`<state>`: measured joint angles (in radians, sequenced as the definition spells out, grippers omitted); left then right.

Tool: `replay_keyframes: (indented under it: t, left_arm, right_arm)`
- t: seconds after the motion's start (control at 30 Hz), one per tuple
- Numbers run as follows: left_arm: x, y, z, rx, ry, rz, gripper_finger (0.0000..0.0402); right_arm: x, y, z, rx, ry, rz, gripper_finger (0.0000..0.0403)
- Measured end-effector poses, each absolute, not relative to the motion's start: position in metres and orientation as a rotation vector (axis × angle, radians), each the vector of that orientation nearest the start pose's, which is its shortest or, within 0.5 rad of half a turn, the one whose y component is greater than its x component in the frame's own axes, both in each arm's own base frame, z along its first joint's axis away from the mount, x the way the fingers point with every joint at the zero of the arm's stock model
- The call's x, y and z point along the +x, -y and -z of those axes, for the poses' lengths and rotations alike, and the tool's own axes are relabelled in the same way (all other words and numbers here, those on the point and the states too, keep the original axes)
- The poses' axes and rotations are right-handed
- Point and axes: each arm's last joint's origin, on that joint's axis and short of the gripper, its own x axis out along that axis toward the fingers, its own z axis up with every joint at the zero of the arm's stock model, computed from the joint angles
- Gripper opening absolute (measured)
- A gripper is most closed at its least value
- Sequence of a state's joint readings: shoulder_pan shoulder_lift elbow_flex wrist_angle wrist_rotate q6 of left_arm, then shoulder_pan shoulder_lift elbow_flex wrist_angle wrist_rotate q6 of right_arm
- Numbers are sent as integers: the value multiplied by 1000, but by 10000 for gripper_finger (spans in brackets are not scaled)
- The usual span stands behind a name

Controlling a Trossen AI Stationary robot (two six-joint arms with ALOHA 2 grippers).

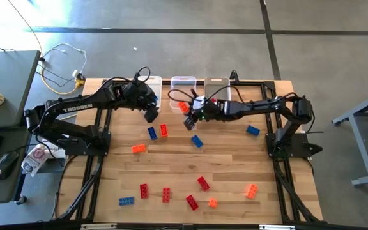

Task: Sort & place blocks by color
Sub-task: Put the orange game piece into the transparent bin

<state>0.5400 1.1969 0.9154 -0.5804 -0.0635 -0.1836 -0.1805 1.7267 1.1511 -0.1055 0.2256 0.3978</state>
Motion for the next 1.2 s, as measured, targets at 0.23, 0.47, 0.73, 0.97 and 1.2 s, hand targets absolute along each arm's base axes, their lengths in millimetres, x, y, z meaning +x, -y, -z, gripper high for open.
replay_keyframes:
  t: [0.23, 0.47, 0.73, 0.97, 1.2]
  left_arm:
    - [204, -124, -265, -388, -793, -649, 211]
    - [204, -121, -265, -416, -798, -651, 211]
    - [207, -106, -261, -424, -871, -609, 211]
    - [212, -81, -257, -459, -936, -556, 211]
    - [220, -50, -256, -450, -968, -466, 211]
  right_arm:
    - [363, 101, -219, 307, -573, 635, 113]
    - [369, 113, -196, 313, -615, 653, 113]
    - [371, 119, -182, 358, -633, 680, 113]
    - [370, 126, -175, 418, -633, 701, 113]
    - [370, 128, -175, 436, -633, 689, 120]
